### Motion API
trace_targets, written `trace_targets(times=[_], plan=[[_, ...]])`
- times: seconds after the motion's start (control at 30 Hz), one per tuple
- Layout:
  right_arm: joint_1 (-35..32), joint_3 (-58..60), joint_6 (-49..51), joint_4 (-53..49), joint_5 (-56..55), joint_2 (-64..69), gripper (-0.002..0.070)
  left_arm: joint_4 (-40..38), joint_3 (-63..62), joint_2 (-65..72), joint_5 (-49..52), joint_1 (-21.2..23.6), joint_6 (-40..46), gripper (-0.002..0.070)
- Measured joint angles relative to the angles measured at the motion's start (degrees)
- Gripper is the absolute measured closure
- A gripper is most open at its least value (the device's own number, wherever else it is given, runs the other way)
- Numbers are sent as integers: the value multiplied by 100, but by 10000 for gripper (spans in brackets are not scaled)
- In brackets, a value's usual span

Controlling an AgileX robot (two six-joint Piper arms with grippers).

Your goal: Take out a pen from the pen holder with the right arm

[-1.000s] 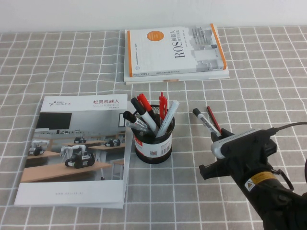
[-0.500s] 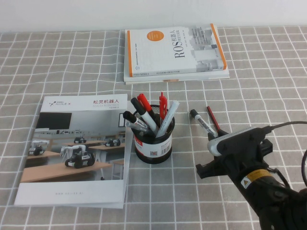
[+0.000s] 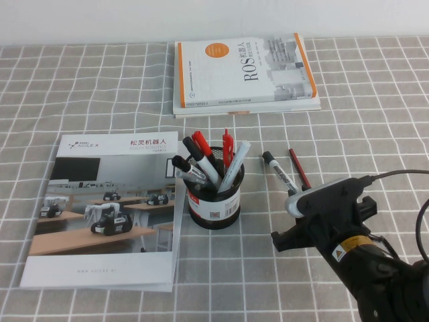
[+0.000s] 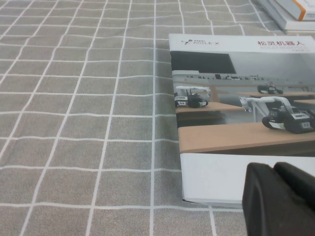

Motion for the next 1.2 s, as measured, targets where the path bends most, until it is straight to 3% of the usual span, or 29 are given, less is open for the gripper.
trace_targets(times=[0.13,0.37,0.6,0.7,0.9,1.2], plan=[[0,0,0,0,9,0,525,0,0,0,0,0,0,678],[0,0,12,2,33,0,352,0,0,0,0,0,0,678],[43,0,12,24,336,-307,332,0,0,0,0,0,0,678],[46,0,-158,1,730,-827,386,0,0,0,0,0,0,678],[46,0,-1212,561,1876,-2079,638,0,0,0,0,0,0,678],[46,11,-3325,2392,3921,-4412,687,0,0,0,0,0,0,678]])
